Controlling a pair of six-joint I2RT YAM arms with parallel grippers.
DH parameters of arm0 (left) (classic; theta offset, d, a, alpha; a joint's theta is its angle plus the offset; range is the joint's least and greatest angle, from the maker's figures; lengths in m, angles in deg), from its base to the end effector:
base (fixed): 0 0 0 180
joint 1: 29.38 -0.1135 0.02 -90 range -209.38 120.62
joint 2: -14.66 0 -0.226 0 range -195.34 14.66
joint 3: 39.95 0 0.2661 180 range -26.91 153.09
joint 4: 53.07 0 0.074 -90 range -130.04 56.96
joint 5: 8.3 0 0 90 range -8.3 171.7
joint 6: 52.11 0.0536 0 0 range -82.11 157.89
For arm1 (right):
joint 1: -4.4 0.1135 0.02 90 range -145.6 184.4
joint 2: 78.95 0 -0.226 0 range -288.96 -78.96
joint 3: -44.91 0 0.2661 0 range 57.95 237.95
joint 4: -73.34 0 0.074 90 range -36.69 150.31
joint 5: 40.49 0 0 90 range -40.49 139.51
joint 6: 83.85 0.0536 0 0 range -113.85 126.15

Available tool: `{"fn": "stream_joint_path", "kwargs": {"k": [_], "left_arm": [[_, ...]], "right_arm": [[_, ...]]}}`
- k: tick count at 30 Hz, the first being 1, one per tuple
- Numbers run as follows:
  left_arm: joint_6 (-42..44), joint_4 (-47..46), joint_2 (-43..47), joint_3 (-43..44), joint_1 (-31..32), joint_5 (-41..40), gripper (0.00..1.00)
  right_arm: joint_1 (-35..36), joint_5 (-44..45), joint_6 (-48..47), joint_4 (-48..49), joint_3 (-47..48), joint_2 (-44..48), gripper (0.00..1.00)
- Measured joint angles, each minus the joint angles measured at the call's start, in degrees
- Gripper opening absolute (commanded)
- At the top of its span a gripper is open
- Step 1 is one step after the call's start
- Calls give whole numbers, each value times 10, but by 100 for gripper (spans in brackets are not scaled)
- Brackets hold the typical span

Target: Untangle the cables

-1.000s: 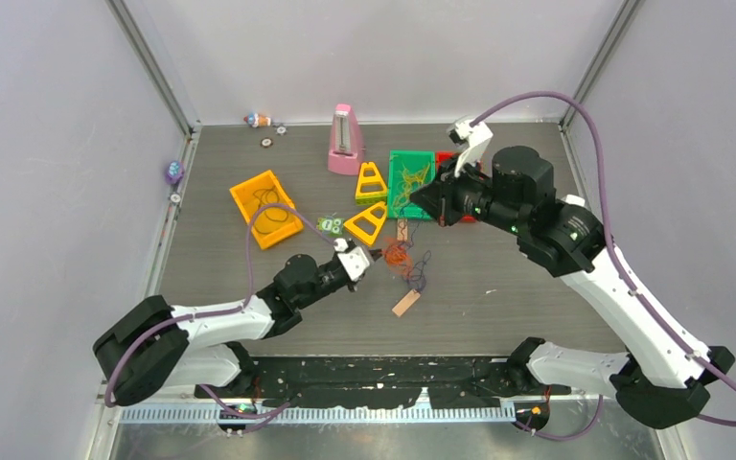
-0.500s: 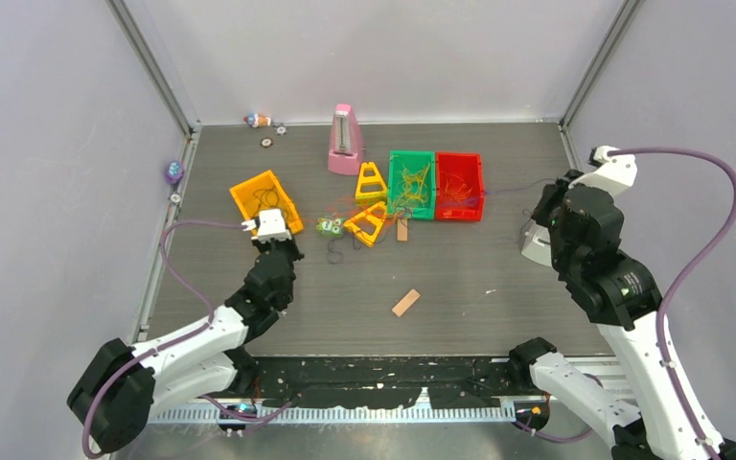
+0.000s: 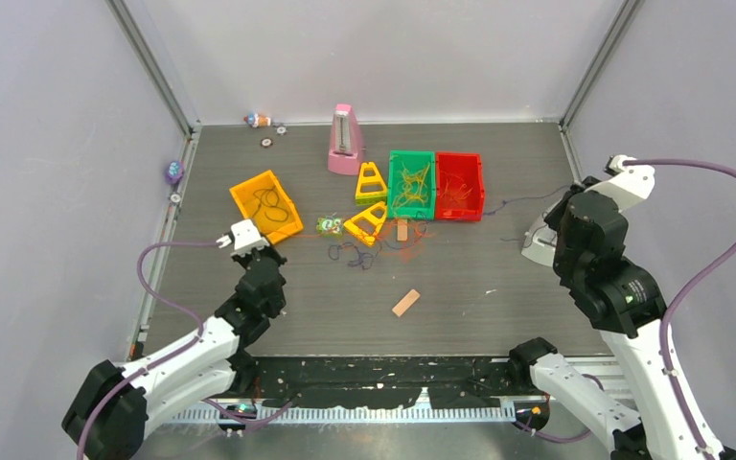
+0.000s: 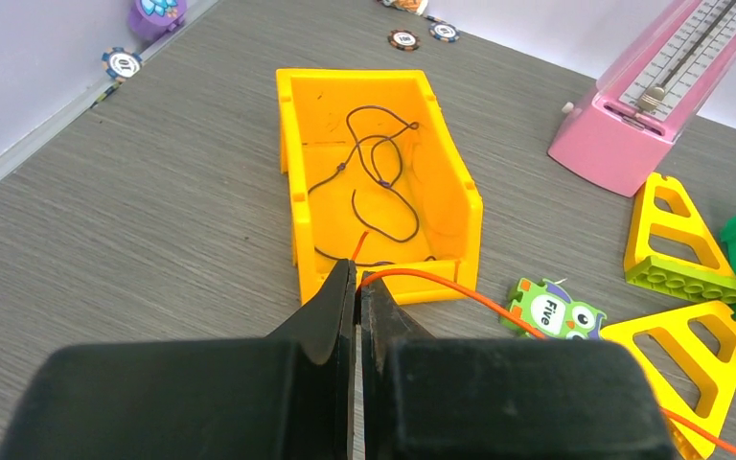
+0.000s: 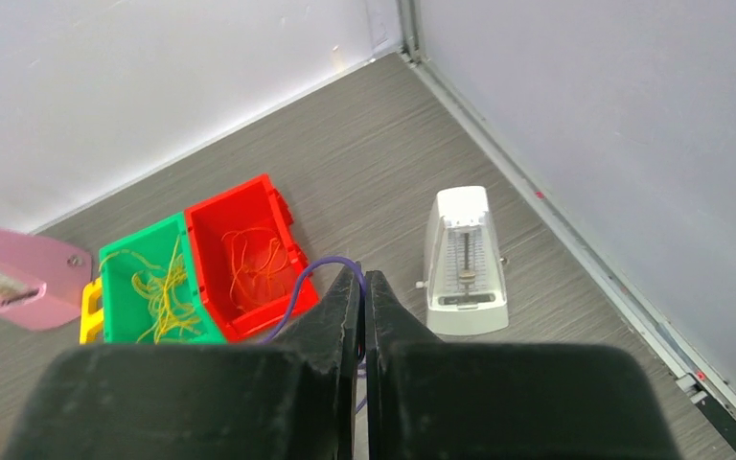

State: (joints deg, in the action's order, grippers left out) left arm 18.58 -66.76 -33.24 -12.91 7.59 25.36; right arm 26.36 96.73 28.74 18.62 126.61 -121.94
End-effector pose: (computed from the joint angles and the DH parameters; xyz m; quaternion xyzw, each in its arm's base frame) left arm 0.2026 -0.0967 0.1735 -0.2071 0.7012 0.0372 0.6812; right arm 0.1709 0.0265 0.4036 0.2450 0.7305 -0.0870 0.6315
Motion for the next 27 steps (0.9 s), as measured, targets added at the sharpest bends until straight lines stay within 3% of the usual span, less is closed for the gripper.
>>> {"fn": "stream_joint_path", "kwargs": {"k": [3, 4, 5, 6, 8, 15, 21, 27], "left_arm": [[6, -12, 1, -7, 0, 7, 0], [16, -28, 1, -13, 0, 22, 0], [24, -41, 0, -18, 0, 38, 0], [35, -56, 0, -23, 0, 59, 0], [53, -81, -2, -26, 0, 114, 0], [81, -113, 9, -14, 0, 294, 0], [68, -13, 89, 86, 0, 380, 0], [57, 88, 122, 198, 0, 437, 0]], "right_arm": [[0, -49, -16, 9, -9, 2, 18], [0, -74, -25, 14, -14, 2, 39], [0, -103, -32, 20, -19, 3, 53], [0, -136, -38, 26, -25, 3, 79], [-1, -220, -51, 35, -39, -2, 96], [32, -505, -89, 91, -120, -85, 100], [189, -558, -131, 211, -199, -186, 99], [231, -565, -143, 411, -244, -271, 96]]}}
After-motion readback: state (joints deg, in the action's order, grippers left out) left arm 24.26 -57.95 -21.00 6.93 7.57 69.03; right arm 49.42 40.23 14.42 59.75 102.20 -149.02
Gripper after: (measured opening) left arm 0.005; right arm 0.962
